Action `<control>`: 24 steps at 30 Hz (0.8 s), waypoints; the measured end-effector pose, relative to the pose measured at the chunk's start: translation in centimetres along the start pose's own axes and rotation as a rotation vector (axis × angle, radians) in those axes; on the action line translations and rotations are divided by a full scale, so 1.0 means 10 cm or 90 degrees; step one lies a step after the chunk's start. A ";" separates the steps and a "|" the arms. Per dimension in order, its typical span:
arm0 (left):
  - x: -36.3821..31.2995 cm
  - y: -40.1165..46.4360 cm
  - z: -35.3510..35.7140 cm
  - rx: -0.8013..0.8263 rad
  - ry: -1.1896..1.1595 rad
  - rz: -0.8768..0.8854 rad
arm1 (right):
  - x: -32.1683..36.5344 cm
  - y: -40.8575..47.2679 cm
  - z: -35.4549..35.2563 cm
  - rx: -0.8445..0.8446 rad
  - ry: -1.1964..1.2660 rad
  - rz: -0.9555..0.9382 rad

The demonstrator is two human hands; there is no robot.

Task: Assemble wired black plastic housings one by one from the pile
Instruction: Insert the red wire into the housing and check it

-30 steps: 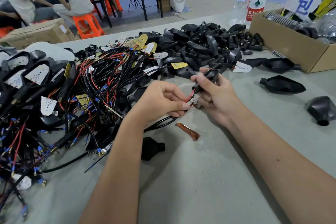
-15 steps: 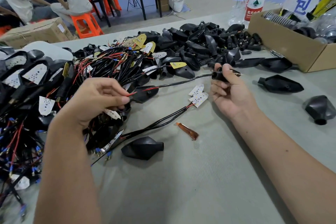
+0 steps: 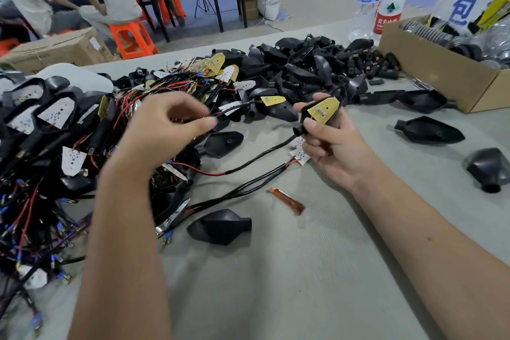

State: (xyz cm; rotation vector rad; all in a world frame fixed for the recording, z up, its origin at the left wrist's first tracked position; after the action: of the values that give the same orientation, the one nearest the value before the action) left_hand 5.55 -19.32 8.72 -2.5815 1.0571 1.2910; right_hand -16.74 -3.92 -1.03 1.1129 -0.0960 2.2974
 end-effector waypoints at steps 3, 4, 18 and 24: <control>-0.37 0.03 0.63 0.106 -0.052 0.051 | -0.03 -0.02 0.08 0.041 -0.012 0.014; -0.44 0.02 0.85 0.140 -0.060 0.060 | -0.03 -0.03 0.08 0.038 -0.014 0.015; -0.25 -0.01 1.26 0.107 -0.240 -0.004 | -0.03 0.01 -0.04 -0.058 -0.064 0.013; -0.19 -0.04 1.36 0.173 -0.311 -0.085 | -0.02 0.00 -0.04 -0.049 -0.067 0.003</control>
State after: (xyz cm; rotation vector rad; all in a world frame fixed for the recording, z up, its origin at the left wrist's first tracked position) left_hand -4.20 -13.29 1.22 -1.9595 0.8749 1.5114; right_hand -16.89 -3.90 -1.42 1.1954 -0.2261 2.2188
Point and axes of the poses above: each hand's wrist, its own y-axis towards the middle knuckle, its own z-axis out of the palm, x = y × z, the point moved 7 cm from there along y, towards the middle knuckle, and after that the axes turned 4 degrees about -z, right-handed, at the moved point
